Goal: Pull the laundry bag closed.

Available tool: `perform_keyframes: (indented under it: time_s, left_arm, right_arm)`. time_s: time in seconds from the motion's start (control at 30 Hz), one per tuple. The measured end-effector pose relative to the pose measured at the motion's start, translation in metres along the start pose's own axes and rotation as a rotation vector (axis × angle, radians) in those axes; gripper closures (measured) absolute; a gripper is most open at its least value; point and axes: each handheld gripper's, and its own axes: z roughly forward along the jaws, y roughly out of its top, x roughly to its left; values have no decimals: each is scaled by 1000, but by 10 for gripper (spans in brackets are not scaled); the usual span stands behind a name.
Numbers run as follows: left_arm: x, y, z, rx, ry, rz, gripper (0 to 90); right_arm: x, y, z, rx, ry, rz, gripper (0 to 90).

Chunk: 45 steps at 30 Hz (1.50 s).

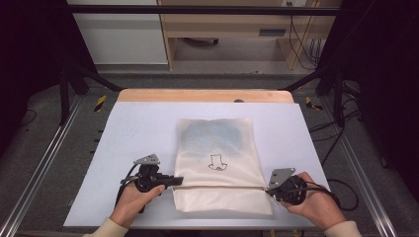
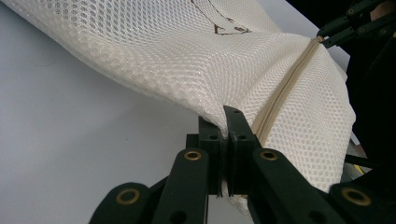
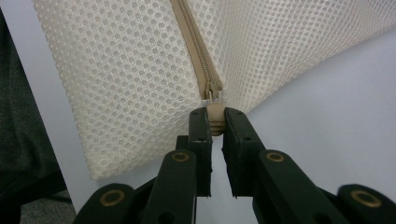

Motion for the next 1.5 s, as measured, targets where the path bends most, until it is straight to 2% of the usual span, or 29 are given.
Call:
perform_keyframes:
  time_s: [0.63,0.8,1.03,1.17,1.33,1.5]
  left_arm:
    - [0,-1,1,8,2,4,871]
    - [0,-2,2,18,21,9,868]
    - [1,-4,3,28,25,6,862]
    - [2,-6,4,38,35,-3,842]
    - [3,-7,5,42,48,-11,827]
    - [3,-8,3,35,70,-7,770]
  right_arm:
    - [2,-5,6,-3,14,9,820]
    - [4,-4,10,2,17,13,819]
    - [6,-3,14,-7,27,13,818]
    - [7,-3,15,-6,29,23,818]
    - [6,-2,16,-7,36,13,817]
    - [7,-2,15,-11,39,20,813]
